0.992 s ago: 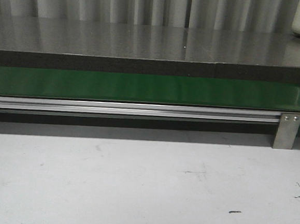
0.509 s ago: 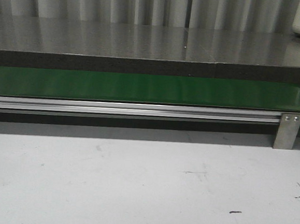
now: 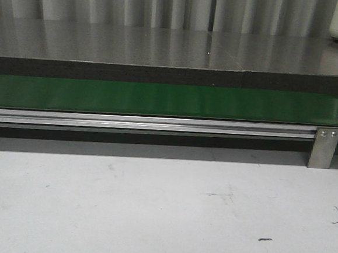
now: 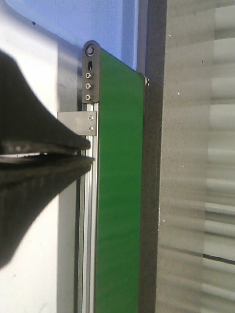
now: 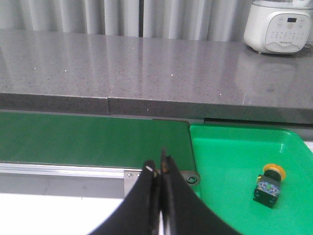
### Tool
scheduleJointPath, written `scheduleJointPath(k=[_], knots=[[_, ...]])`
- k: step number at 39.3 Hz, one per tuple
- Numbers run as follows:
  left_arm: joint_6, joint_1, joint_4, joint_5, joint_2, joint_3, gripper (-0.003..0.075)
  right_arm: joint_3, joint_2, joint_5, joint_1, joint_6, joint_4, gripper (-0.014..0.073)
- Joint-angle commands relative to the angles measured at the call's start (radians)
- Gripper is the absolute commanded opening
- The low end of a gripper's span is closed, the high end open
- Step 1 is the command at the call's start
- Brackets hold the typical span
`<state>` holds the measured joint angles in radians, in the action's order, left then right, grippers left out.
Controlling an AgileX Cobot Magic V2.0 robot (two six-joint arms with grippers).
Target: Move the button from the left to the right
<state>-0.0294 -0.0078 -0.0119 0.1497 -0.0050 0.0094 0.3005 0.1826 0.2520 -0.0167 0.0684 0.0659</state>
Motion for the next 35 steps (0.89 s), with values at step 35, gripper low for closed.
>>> scheduleJointPath(k=[35], knots=[[-0.012, 0.002, -0.010, -0.076, -0.019, 0.027, -0.0021, -0.096, -0.009, -0.147, -0.025, 0.007, 0.003, -0.0068]])
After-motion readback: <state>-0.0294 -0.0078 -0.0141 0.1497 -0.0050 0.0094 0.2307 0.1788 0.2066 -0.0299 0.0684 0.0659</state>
